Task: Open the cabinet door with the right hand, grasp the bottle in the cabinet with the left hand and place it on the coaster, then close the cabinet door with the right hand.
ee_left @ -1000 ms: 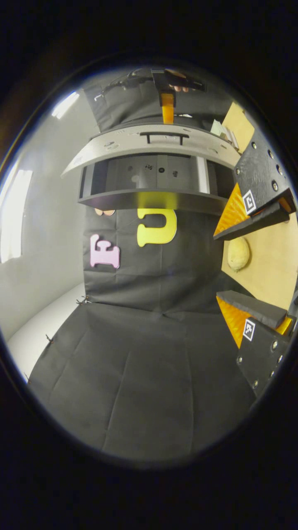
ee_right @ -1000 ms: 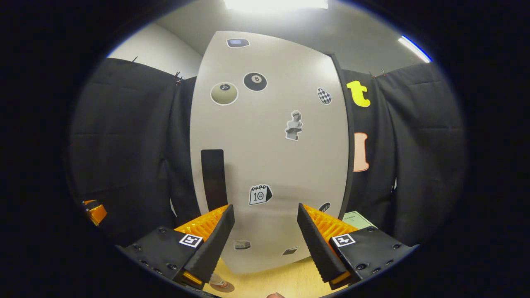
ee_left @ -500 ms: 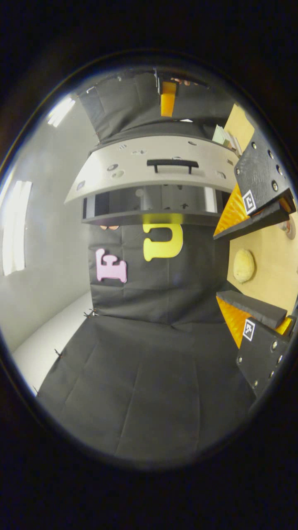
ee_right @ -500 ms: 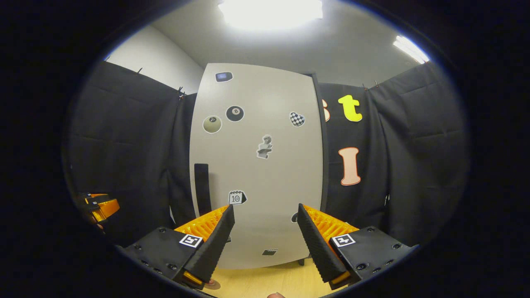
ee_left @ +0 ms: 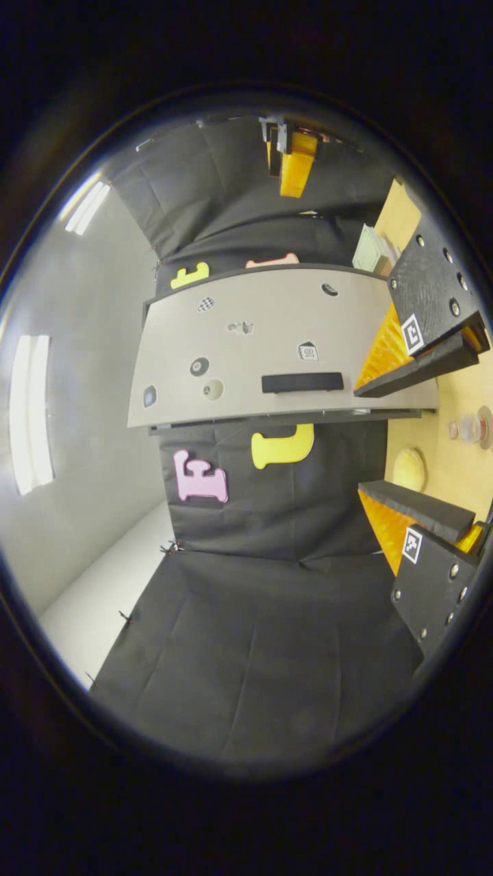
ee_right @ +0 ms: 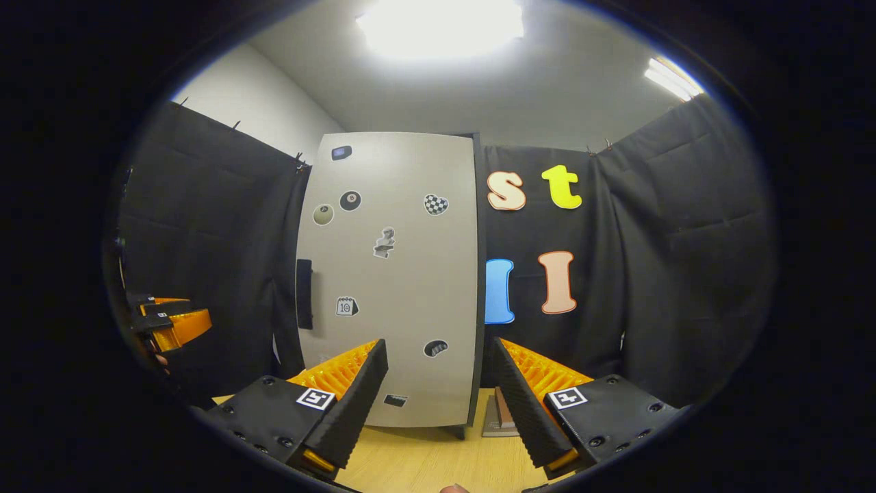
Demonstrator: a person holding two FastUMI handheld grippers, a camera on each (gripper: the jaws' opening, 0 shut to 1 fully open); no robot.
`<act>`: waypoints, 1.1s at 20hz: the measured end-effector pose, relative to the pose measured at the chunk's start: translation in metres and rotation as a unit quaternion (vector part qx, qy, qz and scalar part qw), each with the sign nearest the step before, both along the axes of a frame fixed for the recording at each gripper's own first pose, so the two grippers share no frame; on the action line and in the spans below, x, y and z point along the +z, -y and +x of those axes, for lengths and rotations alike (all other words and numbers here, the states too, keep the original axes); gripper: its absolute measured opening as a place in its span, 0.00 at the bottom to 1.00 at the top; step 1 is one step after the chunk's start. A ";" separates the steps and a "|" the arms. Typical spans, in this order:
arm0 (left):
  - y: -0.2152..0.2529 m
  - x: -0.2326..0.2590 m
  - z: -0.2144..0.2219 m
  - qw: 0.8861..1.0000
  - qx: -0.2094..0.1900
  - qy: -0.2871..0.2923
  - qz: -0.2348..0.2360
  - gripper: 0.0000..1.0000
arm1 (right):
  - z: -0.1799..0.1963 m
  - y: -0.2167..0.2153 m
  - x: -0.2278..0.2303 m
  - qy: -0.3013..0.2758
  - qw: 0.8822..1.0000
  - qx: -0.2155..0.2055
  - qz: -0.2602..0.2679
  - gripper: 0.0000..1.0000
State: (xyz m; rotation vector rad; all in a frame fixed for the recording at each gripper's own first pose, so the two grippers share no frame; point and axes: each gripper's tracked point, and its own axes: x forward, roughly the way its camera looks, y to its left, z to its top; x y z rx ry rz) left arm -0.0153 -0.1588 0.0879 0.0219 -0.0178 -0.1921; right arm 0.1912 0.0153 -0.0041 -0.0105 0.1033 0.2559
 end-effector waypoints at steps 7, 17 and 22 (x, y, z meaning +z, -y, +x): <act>0.030 0.002 -0.027 1.000 -0.017 -0.009 0.008 0.73 | -0.016 0.007 0.000 0.013 1.000 0.005 0.003 0.93; 0.000 0.001 -0.025 1.000 -0.021 -0.011 -0.003 0.76 | -0.023 -0.012 0.010 0.031 0.999 -0.008 0.001 0.94; -0.015 0.000 -0.016 1.000 -0.019 -0.009 -0.009 0.76 | -0.020 -0.014 0.013 0.033 0.999 -0.028 0.005 0.94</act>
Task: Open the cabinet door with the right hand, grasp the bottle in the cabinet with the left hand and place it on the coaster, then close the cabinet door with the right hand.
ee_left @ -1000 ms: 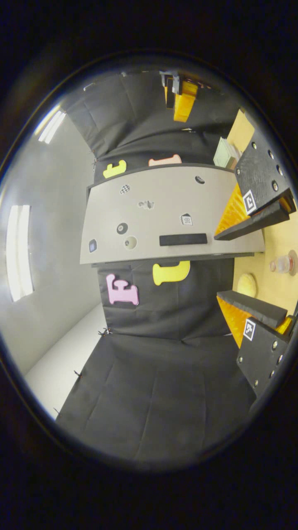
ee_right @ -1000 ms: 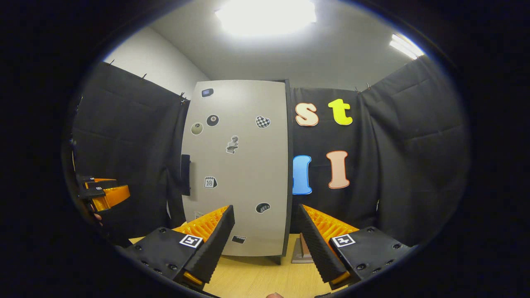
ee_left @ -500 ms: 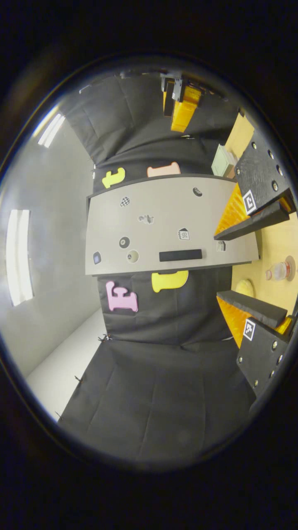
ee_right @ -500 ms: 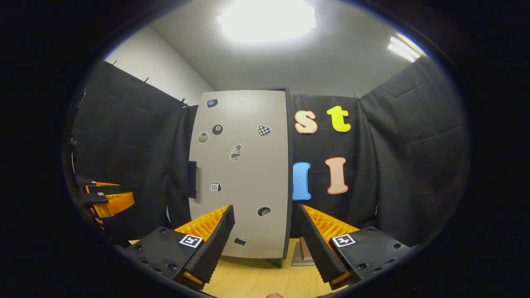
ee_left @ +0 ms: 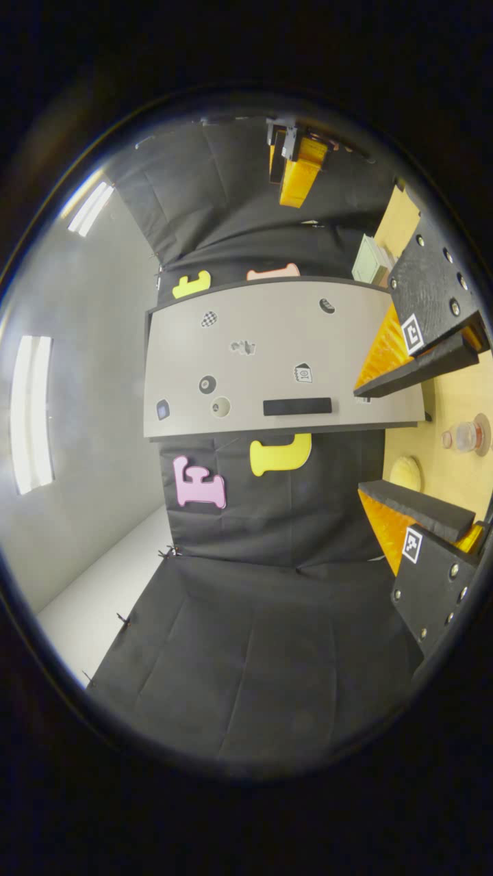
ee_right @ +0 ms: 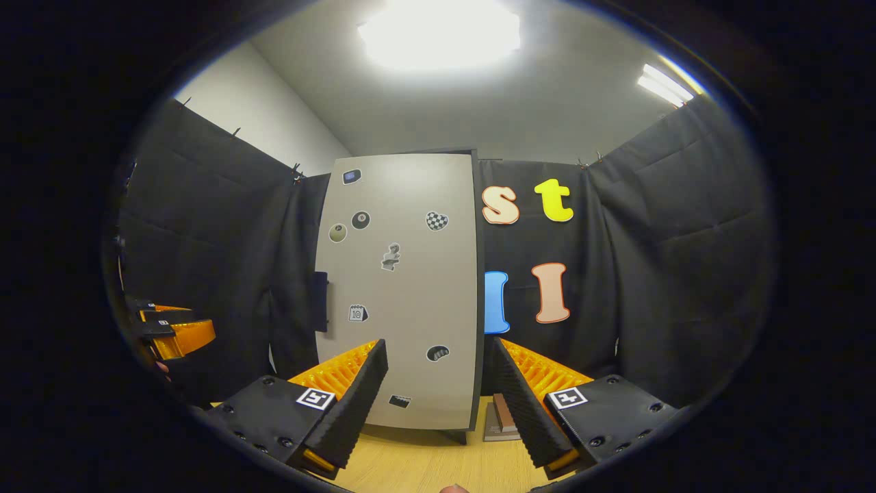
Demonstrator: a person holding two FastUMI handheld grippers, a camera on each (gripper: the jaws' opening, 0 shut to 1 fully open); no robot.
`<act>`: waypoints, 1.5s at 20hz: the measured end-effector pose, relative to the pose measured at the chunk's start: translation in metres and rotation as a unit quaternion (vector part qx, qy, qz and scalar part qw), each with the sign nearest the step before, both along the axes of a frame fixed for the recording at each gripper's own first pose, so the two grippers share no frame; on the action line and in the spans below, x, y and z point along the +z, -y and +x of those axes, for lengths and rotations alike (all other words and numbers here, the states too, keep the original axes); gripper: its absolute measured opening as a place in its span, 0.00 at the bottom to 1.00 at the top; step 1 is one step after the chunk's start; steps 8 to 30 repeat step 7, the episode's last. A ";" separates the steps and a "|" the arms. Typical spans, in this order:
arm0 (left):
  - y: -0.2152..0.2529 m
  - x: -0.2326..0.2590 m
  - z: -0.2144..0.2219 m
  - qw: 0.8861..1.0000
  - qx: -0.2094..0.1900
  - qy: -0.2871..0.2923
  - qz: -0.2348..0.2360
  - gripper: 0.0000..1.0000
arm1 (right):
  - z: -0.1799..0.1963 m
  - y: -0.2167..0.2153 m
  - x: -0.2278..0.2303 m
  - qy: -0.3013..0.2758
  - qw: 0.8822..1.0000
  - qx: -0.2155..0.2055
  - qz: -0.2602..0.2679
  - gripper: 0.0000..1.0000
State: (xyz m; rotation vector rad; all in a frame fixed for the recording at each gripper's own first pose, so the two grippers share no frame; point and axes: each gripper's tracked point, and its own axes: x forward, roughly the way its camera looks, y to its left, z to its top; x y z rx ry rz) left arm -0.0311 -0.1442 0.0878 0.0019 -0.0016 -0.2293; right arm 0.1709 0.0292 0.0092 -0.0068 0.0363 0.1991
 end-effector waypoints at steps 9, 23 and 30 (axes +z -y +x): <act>-0.007 0.000 0.008 1.000 -0.002 0.000 0.001 0.76 | 0.002 0.000 -0.007 -0.010 1.000 -0.015 -0.005 0.94; -0.007 0.000 0.008 1.000 -0.002 0.000 0.001 0.76 | 0.002 0.000 -0.007 -0.010 1.000 -0.015 -0.005 0.94; -0.007 0.000 0.008 1.000 -0.002 0.000 0.001 0.76 | 0.002 0.000 -0.007 -0.010 1.000 -0.015 -0.005 0.94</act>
